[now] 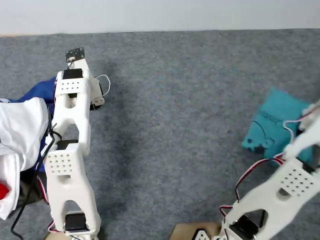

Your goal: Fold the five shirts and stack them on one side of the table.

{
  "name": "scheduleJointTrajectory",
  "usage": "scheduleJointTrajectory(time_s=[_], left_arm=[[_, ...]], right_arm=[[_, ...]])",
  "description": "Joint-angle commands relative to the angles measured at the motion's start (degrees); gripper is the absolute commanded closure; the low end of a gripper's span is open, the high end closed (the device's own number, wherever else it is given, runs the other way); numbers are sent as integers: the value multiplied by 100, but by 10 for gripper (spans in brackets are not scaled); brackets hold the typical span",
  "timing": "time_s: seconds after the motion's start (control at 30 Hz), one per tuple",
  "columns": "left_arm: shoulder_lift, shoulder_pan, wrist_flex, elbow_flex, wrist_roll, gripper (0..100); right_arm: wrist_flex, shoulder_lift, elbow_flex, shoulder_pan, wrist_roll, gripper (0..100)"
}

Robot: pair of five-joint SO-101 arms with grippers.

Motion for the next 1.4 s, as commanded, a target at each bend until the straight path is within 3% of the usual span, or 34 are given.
scheduleJointTrajectory(time_s=[0.0,0.3,0.6,0.8,0.9,1.07,1.27,1.37], left_arm=[[-299,44,-105,-84,-70,971],[-299,44,-105,-84,-70,971],[-299,44,-105,-84,-79,971],[-299,97,-105,-84,-88,971],[-299,105,-105,-84,-229,971],[-299,105,-105,-84,-229,971],[-299,105,-105,-84,-229,971],[-299,105,-105,-84,-229,971]], right_arm=[[13,4,-281,277,88,990],[-409,40,-290,664,791,990],[-479,4,-299,725,835,973],[127,-382,-703,681,633,663],[251,-602,-914,593,255,599],[277,-963,-897,400,255,673],[277,-1464,387,-242,448,983],[277,-1868,1547,-567,536,968]])
